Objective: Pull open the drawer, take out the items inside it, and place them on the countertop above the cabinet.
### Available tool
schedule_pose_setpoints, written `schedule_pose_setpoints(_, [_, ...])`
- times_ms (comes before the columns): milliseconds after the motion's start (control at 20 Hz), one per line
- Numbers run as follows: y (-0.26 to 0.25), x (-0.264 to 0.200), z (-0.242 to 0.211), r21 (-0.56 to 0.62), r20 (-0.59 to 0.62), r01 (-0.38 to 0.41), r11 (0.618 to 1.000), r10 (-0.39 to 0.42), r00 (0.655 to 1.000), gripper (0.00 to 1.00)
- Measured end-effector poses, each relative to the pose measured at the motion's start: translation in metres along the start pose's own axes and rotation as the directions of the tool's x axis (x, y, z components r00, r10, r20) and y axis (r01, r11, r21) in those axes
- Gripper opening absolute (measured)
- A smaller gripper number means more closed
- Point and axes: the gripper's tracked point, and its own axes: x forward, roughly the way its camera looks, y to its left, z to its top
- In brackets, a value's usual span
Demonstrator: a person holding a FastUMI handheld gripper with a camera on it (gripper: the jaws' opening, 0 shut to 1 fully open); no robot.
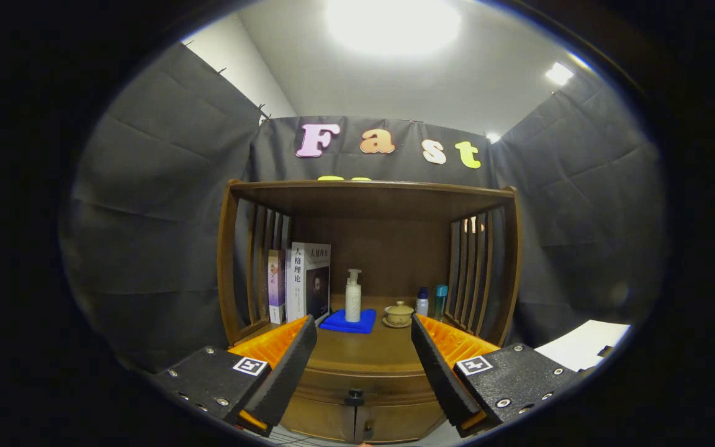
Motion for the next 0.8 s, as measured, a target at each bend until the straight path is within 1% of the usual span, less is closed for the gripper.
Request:
schedule_pose_setpoints(300, [0.011,0.005,-0.018,0.029,-0.030,-0.023,0.999,0.024,0.999,0.95])
schedule_pose_setpoints(450, [0.017,0.009,-0.035,0.003,-0.051,-0.018,1.000,0.018,0.999,0.95])
schedule_pose_setpoints(550, [0.029,0.015,-0.053,0.003,-0.071,-0.040,0.999,0.040,0.997,0.95])
schedule_pose_setpoints(700, [0.048,0.022,-0.093,0.005,-0.133,-0.080,0.997,0.080,0.988,0.95])
schedule_pose_setpoints(750, [0.054,0.023,-0.103,-0.006,-0.151,-0.095,0.995,0.093,0.984,0.95])
schedule_pose_setpoints(800, [0.054,0.025,-0.113,-0.031,-0.165,-0.093,0.995,0.087,0.983,0.95])
